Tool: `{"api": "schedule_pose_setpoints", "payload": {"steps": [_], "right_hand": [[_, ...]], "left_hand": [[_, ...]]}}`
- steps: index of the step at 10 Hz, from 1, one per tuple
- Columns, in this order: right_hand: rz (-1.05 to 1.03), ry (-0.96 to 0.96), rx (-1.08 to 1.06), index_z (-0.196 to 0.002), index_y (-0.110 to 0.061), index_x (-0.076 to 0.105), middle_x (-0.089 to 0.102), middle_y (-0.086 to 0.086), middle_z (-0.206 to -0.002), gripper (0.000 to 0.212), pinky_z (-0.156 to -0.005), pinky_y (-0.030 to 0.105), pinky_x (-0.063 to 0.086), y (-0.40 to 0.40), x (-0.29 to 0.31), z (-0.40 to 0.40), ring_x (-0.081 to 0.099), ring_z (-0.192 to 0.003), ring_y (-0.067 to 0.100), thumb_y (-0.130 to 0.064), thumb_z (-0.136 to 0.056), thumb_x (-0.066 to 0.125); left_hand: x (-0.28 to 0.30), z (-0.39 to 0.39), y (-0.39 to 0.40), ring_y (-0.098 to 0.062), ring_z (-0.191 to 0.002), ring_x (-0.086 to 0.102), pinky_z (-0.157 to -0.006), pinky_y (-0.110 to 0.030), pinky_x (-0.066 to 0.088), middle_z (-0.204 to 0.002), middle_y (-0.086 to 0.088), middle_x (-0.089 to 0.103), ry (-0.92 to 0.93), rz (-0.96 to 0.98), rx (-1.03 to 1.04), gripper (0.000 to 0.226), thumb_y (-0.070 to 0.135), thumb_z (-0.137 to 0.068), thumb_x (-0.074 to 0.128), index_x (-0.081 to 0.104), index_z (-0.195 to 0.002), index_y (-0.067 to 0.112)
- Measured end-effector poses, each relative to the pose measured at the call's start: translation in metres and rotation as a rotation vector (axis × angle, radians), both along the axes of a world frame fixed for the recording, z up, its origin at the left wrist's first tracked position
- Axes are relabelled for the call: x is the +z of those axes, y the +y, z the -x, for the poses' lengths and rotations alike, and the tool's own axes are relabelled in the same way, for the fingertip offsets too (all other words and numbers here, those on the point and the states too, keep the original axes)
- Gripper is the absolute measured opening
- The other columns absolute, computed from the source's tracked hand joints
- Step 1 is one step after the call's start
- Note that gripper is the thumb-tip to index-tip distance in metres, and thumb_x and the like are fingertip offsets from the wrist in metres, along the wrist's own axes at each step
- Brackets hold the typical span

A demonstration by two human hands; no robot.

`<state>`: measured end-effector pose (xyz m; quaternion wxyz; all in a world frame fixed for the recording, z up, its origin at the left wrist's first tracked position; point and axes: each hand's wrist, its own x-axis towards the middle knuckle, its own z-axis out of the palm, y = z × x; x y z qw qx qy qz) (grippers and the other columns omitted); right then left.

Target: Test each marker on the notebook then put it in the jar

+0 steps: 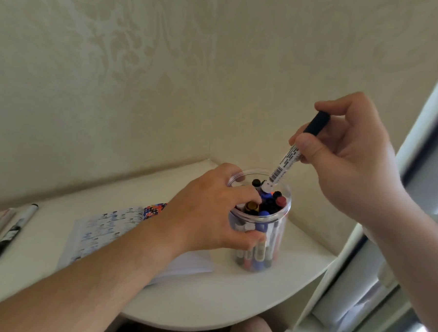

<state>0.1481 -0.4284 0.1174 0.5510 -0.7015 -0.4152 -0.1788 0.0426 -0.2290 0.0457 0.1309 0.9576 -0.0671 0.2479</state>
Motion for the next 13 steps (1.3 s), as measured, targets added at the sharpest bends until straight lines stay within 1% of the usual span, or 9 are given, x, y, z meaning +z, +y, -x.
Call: {"api": "schedule_pose_setpoints", "payload": {"steps": [2, 3, 4, 5, 7, 8, 9, 11, 13], "right_hand": [[0.099, 0.071, 0.109, -0.110, -0.046, 0.055, 0.077, 0.002, -0.087, 0.032, -0.080, 0.056, 0.060, 0.002, -0.001, -0.003, 0.074, -0.075, 0.024, -0.025, -0.094, 0.074], [0.381, 0.077, 0.091, -0.118, -0.041, 0.053, 0.077, -0.007, -0.083, 0.027, -0.073, 0.030, 0.053, 0.010, -0.003, -0.005, 0.070, -0.068, 0.008, -0.030, -0.098, 0.069], [0.576, 0.010, -0.079, -0.134, -0.047, 0.050, 0.073, -0.014, -0.086, 0.038, -0.065, 0.020, 0.043, 0.022, -0.005, -0.012, 0.063, -0.076, -0.001, -0.048, -0.098, 0.062], [0.641, 0.072, -0.098, -0.150, -0.041, 0.045, 0.069, -0.003, -0.095, 0.052, -0.068, 0.025, 0.048, 0.039, -0.010, -0.027, 0.065, -0.083, 0.010, -0.047, -0.101, 0.060], [0.524, 0.407, 0.042, -0.160, -0.041, 0.031, 0.066, -0.002, -0.119, 0.076, -0.089, 0.040, 0.057, 0.058, -0.025, -0.059, 0.069, -0.101, 0.016, -0.047, -0.095, 0.070], [0.449, 0.465, 0.055, -0.162, -0.045, 0.018, 0.063, -0.003, -0.127, 0.104, -0.094, 0.040, 0.054, 0.057, -0.029, -0.067, 0.066, -0.112, 0.015, -0.071, -0.078, 0.074], [0.447, 0.466, 0.086, -0.163, -0.047, 0.009, 0.050, -0.003, -0.142, 0.133, -0.109, 0.041, 0.049, 0.066, -0.041, -0.068, 0.056, -0.132, 0.017, -0.070, -0.058, 0.087], [0.295, 0.409, -0.032, -0.163, -0.041, 0.017, 0.045, -0.008, -0.158, 0.118, -0.107, 0.038, 0.051, 0.106, -0.067, -0.082, 0.056, -0.130, 0.012, -0.056, -0.072, 0.090], [0.460, 0.366, -0.009, -0.164, -0.042, 0.009, 0.046, -0.002, -0.160, 0.113, -0.108, 0.044, 0.049, 0.116, -0.061, -0.094, 0.056, -0.134, 0.022, -0.054, -0.080, 0.084]], "left_hand": [[-0.004, -0.001, -0.001, -0.013, -0.101, 0.054, -0.082, -0.030, 0.053, -0.127, 0.007, 0.048, -0.031, -0.019, 0.009, 0.055, 0.077, -0.070, 0.066, 0.067, -0.113, 0.043], [-0.003, -0.002, -0.005, -0.010, -0.097, 0.052, -0.079, -0.030, 0.051, -0.120, 0.011, 0.049, -0.058, -0.006, -0.012, 0.058, 0.074, -0.066, 0.075, 0.063, -0.110, 0.038], [-0.004, -0.003, -0.013, -0.004, -0.097, 0.050, -0.079, -0.027, 0.049, -0.108, 0.022, 0.049, -0.014, 0.153, 0.076, 0.072, 0.068, -0.061, 0.085, 0.044, -0.110, 0.035], [-0.008, -0.012, -0.016, -0.004, -0.099, 0.061, -0.081, -0.034, 0.056, -0.110, 0.017, 0.061, 0.024, 0.386, 0.121, 0.081, 0.061, -0.061, 0.088, 0.033, -0.114, 0.036], [-0.009, -0.043, -0.011, -0.013, -0.105, 0.069, -0.092, -0.037, 0.060, -0.133, 0.007, 0.060, 0.033, 0.540, 0.093, 0.090, 0.057, -0.062, 0.090, 0.024, -0.122, 0.045], [-0.015, -0.064, 0.004, -0.014, -0.105, 0.069, -0.091, -0.036, 0.059, -0.134, 0.007, 0.060, 0.005, 0.603, 0.124, 0.090, 0.057, -0.063, 0.090, 0.024, -0.123, 0.046], [-0.023, -0.086, 0.018, -0.013, -0.103, 0.069, -0.084, -0.026, 0.055, -0.127, 0.012, 0.061, -0.074, 0.664, 0.195, 0.093, 0.051, -0.067, 0.092, 0.025, -0.129, 0.037], [-0.025, -0.102, 0.032, -0.011, -0.107, 0.067, -0.085, -0.025, 0.049, -0.118, 0.020, 0.063, -0.037, 0.694, 0.278, 0.102, 0.031, -0.072, 0.091, 0.026, -0.150, 0.022], [0.000, -0.051, 0.078, -0.010, -0.127, 0.054, -0.107, -0.034, 0.048, -0.147, 0.012, 0.053, 0.040, 0.631, 0.358, 0.070, 0.036, -0.091, 0.074, 0.038, -0.151, 0.035]]}}
